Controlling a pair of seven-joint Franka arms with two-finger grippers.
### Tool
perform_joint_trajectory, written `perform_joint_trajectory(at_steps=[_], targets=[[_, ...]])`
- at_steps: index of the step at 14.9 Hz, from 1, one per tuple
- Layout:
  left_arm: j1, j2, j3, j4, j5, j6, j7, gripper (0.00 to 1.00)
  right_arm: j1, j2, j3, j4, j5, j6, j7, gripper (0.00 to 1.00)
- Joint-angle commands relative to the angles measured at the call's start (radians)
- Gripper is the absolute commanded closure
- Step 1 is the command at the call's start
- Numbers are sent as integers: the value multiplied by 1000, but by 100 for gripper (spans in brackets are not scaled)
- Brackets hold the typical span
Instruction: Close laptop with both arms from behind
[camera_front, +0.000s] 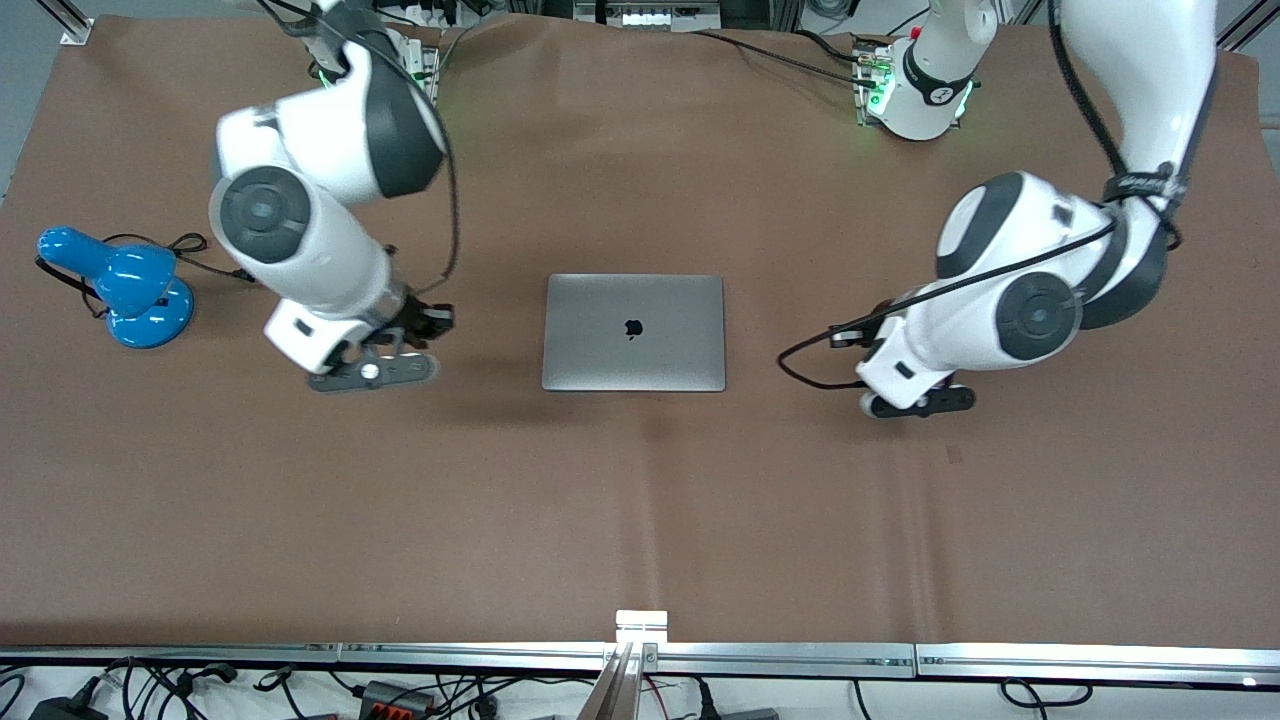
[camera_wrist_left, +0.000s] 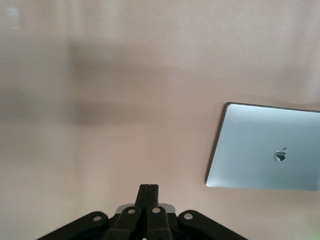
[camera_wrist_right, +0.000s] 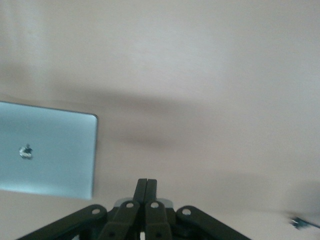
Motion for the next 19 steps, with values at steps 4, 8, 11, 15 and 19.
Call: perform_joint_trajectory(at_steps=[4,8,11,15,19], targets=[[102,-134,56,-5,25,-149,227,91,-45,7,-91,101,1,-76,-59,0],[-83,-233,403,15,37,-242,460,38,-102,7,-83,181,-11,-83,-70,0],[-90,-239,462,50,34,-243,463,0,-263,-13,-6,183,2,-73,-111,0],[-99,-291,457,14,44,-212,426,0,-572,-67,283,166,-50,-56,-107,0],[-99,-363,457,-91,34,-143,423,0,-648,-100,354,106,-97,-16,-136,0]])
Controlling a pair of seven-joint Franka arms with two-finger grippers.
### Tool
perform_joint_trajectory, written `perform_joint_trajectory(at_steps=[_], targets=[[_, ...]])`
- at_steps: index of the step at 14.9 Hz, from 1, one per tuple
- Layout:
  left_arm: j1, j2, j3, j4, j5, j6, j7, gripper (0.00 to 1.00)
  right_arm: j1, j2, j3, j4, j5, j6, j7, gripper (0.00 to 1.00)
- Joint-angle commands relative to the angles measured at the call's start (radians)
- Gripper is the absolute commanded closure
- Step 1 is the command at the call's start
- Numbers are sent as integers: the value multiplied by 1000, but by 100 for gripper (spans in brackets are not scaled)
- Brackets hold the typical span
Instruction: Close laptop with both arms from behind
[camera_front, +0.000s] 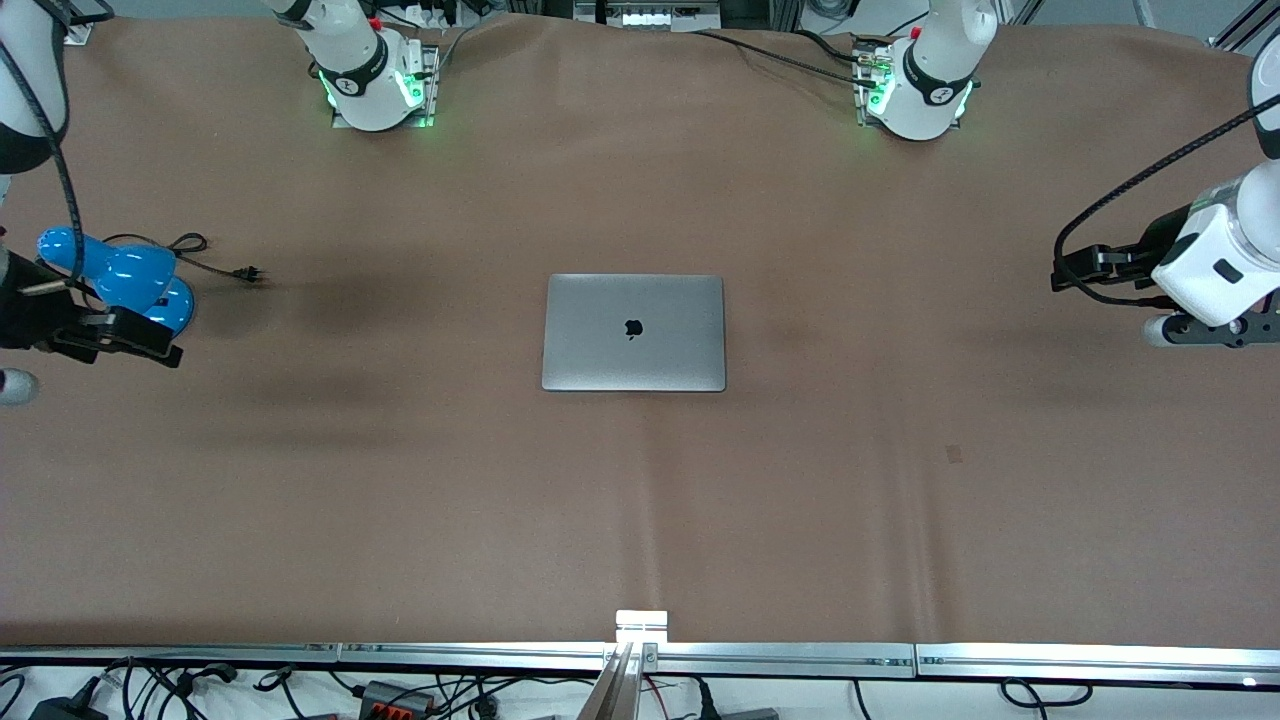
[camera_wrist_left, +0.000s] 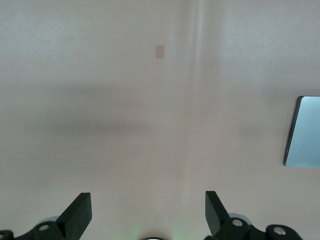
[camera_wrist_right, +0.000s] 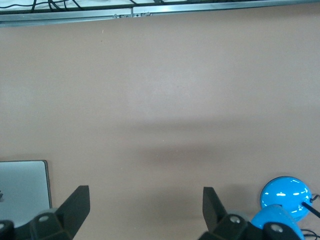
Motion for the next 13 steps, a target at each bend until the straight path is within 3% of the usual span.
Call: perform_joint_trajectory(at_steps=[1,5,10,13], targets=[[-10,-55,9,-63,16,34,-13,0,-17,-60,31,-83,-41,38,-24,0],[-3,-64,4,-62,-9,5,-16,0,-27,-133,28,-180,-46,38,-62,0],[4,-62,9,-59,-47,14,-31,0,-24,-303,30,-417,-63,106,-60,0],[4,-67,11,-66,-43,11,-37,0,-25,-366,30,-505,-63,112,-59,0]])
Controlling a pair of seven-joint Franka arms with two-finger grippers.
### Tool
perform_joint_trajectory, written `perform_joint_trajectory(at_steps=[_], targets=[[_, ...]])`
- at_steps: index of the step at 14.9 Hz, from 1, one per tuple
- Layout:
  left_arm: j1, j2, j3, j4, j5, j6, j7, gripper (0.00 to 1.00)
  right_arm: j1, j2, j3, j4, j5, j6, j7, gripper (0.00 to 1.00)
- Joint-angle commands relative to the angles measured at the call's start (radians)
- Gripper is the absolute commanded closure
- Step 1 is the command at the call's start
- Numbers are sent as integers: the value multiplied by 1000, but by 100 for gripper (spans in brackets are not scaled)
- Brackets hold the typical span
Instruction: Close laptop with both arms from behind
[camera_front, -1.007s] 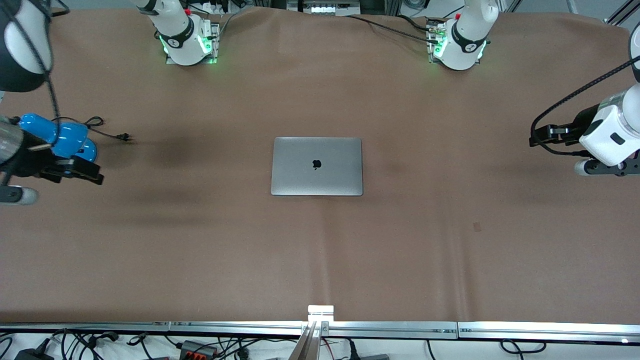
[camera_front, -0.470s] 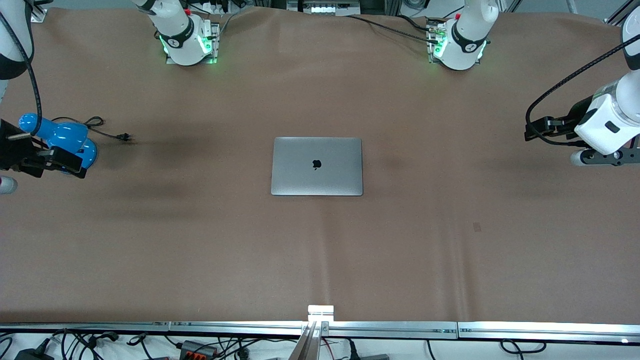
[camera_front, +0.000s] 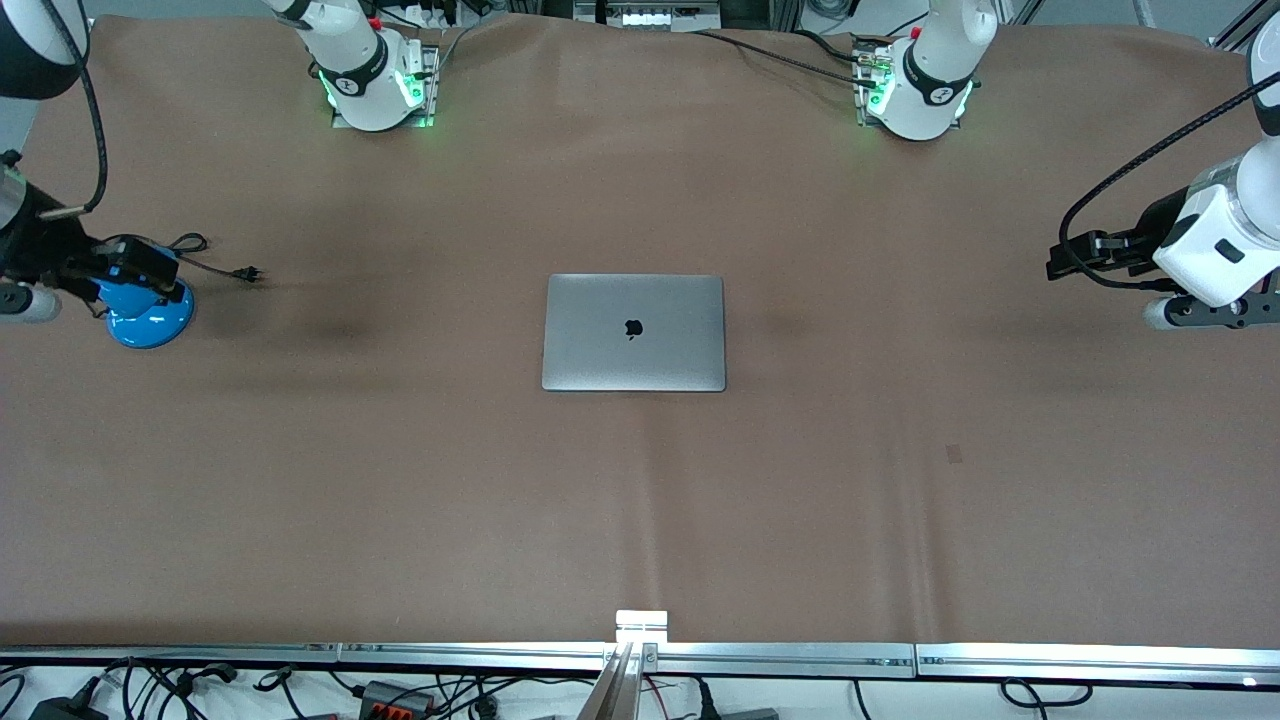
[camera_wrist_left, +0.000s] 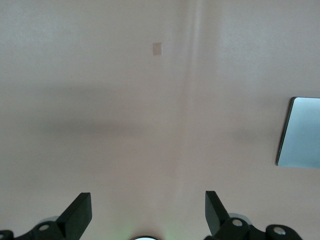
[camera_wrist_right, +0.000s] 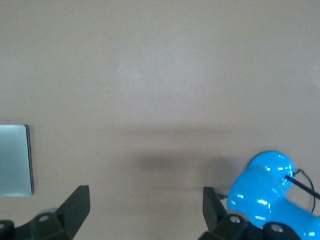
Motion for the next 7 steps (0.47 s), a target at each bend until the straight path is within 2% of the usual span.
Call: perform_joint_trajectory(at_steps=[1,4,7], targets=[[-1,-30,5,-26,-18,9,-12,0,-16,-100,20,-128,-18,40,-13,0],[-6,-36,1,-33,-17,42,-110,0,-16,-117,20,-127,-18,27,-15,0],[-2,-36,-7,-33,-14,42,-110,0,-16,-122,21,-127,-17,23,-16,0]])
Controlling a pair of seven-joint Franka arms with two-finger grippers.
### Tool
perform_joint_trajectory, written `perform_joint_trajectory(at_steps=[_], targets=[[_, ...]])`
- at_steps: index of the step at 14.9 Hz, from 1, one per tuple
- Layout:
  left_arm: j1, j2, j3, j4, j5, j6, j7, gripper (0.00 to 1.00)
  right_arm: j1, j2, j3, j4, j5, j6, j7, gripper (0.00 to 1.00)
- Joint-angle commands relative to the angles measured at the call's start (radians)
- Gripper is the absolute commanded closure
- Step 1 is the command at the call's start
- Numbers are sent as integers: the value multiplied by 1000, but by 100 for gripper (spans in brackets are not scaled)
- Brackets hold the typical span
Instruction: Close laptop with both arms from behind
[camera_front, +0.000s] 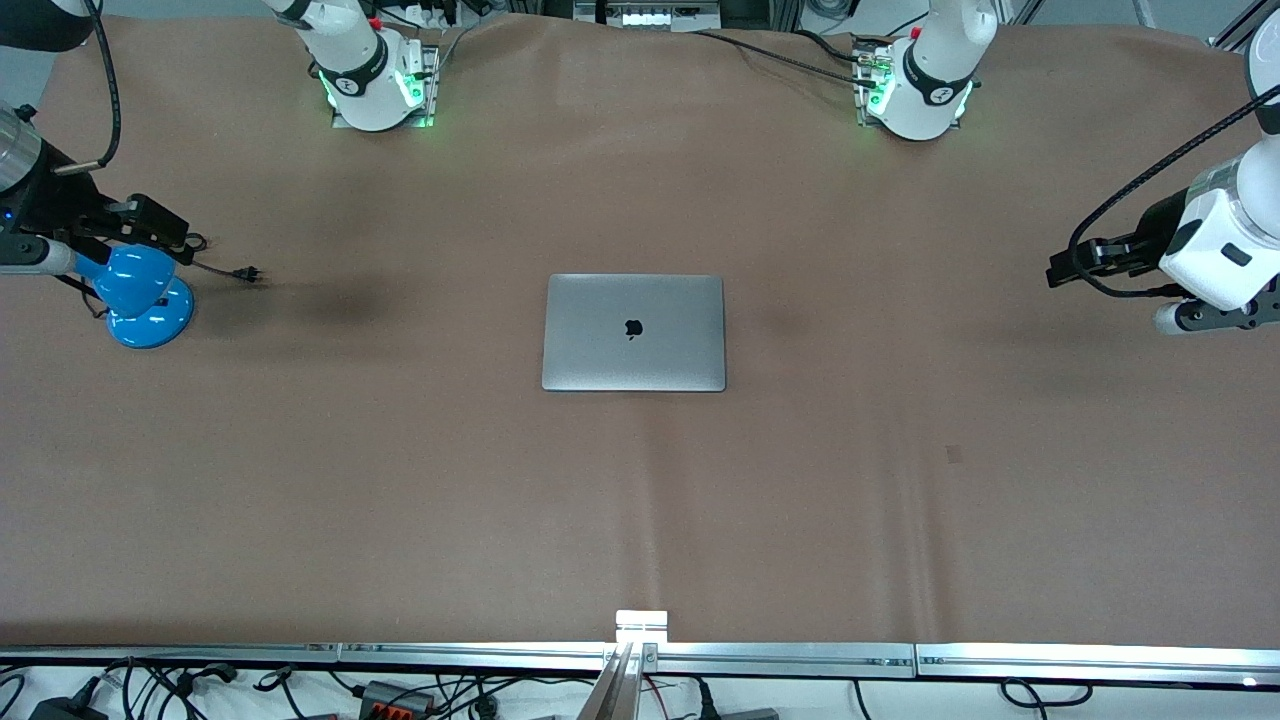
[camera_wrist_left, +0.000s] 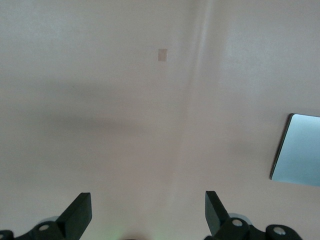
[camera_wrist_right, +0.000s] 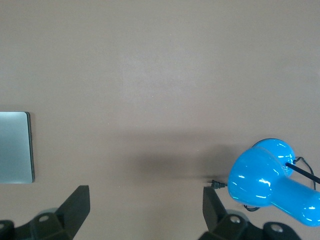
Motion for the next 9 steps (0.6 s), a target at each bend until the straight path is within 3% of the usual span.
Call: perform_joint_trajectory(at_steps=[1,9], targets=[[3,-31,-3,-33,-13,20,-9,0,-16,-24,19,-31,-18,14,-16,0],[3,-31,-3,-31,-15,16,-7,0,-18,-27,18,-25,-15,-12,-19,0]])
